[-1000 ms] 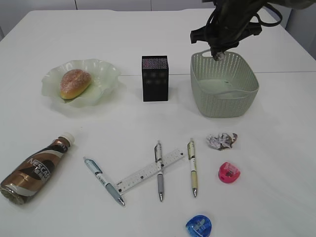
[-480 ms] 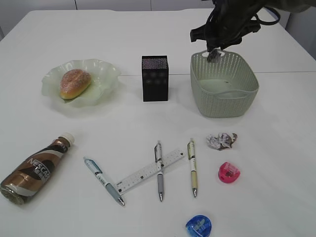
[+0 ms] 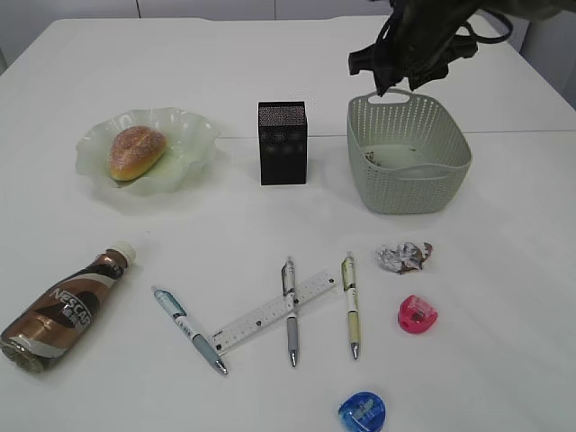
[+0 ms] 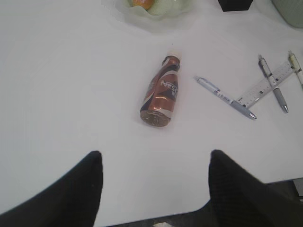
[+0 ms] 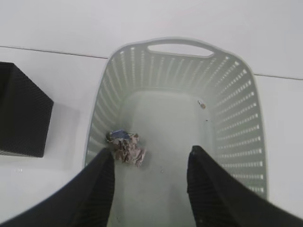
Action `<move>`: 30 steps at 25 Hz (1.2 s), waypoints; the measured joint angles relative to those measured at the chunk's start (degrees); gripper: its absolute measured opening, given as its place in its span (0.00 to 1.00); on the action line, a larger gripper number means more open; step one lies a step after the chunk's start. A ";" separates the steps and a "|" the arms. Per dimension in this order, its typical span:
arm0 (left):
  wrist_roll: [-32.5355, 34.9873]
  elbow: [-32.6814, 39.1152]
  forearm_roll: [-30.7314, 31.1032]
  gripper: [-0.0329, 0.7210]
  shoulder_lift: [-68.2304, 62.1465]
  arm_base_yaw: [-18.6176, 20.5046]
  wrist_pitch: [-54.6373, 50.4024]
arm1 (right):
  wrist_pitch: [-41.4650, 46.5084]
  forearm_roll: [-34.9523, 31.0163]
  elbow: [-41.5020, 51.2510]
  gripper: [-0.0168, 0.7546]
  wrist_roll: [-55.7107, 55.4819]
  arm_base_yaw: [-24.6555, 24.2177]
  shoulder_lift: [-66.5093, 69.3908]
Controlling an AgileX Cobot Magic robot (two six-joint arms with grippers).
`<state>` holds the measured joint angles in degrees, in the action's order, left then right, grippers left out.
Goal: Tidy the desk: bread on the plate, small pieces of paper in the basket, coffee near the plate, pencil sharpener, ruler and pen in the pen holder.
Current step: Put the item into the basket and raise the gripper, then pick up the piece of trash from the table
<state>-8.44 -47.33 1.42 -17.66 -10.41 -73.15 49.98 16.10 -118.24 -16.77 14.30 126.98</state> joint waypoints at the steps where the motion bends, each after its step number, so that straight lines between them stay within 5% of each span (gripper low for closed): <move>1: -0.57 0.00 0.12 0.71 0.00 0.00 0.00 | 1.17 0.00 -1.08 0.54 -0.02 0.00 0.00; 10: -6.52 0.00 2.60 0.71 0.00 0.00 0.00 | 19.31 0.00 -10.91 0.53 -0.22 0.00 0.00; 20: -6.52 0.00 2.63 0.71 0.00 0.00 0.00 | 21.68 -9.49 -11.33 0.49 2.52 0.10 -1.68; 30: -6.52 0.00 2.52 0.71 0.00 0.00 0.00 | 21.68 -11.49 2.47 0.49 3.30 0.10 -14.61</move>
<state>-14.96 -47.33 3.94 -17.66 -10.41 -73.15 71.66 4.62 -115.77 -13.48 14.40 112.37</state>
